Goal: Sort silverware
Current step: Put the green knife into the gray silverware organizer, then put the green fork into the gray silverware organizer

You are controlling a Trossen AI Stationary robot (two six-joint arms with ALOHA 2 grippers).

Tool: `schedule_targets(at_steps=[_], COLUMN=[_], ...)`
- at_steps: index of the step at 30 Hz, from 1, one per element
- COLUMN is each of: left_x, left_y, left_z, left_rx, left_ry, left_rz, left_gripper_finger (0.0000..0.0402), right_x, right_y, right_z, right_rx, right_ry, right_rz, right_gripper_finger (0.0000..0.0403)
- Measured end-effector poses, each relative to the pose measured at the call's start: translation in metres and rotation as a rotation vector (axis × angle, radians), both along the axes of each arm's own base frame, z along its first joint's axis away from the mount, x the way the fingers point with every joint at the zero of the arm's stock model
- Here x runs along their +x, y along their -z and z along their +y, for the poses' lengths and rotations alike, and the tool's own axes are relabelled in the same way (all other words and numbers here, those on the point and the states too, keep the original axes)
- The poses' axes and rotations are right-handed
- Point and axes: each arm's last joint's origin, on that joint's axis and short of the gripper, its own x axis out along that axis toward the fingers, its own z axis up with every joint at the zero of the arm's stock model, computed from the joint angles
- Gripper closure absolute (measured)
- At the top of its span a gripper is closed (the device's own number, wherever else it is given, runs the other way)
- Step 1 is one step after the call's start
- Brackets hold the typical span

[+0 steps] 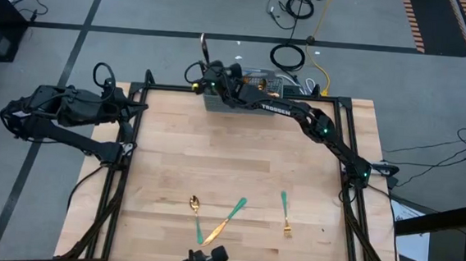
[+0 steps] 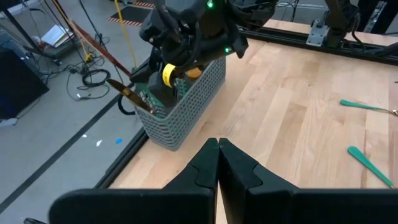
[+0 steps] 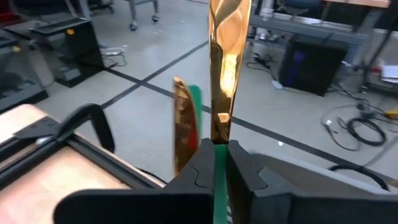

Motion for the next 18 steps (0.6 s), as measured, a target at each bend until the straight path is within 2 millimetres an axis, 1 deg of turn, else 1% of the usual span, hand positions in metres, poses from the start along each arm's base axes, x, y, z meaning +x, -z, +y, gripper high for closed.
schedule_targets(at_steps=[3,10,14,16,17,18], left_x=[0.000,0.000,0.000,0.000,0.000,0.000], left_y=[0.000,0.000,0.000,0.000,0.000,0.000], left_z=[0.000,0.000,0.000,0.000,0.000,0.000], left_rx=[0.000,0.000,-0.001,-0.001,-0.001,-0.001], left_ry=[0.000,0.000,0.000,0.000,0.000,0.000], left_rz=[0.000,0.000,-0.001,-0.001,-0.001,-0.001], left_gripper_finger=[0.0391,0.0391,0.0391,0.0391,0.0391,0.0391], right_x=[-0.001,0.001,0.002,0.000,0.000,-0.002], right_y=[0.001,0.001,0.001,-0.005,-0.012,-0.022], right_z=[0.000,0.006,0.007,0.010,0.014,0.021], right_rx=[0.007,0.009,0.010,0.003,-0.016,-0.039], right_ry=[0.020,0.008,0.004,-0.011,-0.027,-0.055], right_rz=[-0.002,0.004,0.005,0.023,0.037,0.055], right_gripper_finger=[0.0379,0.0305,0.0275,0.0266,0.0263,0.0261])
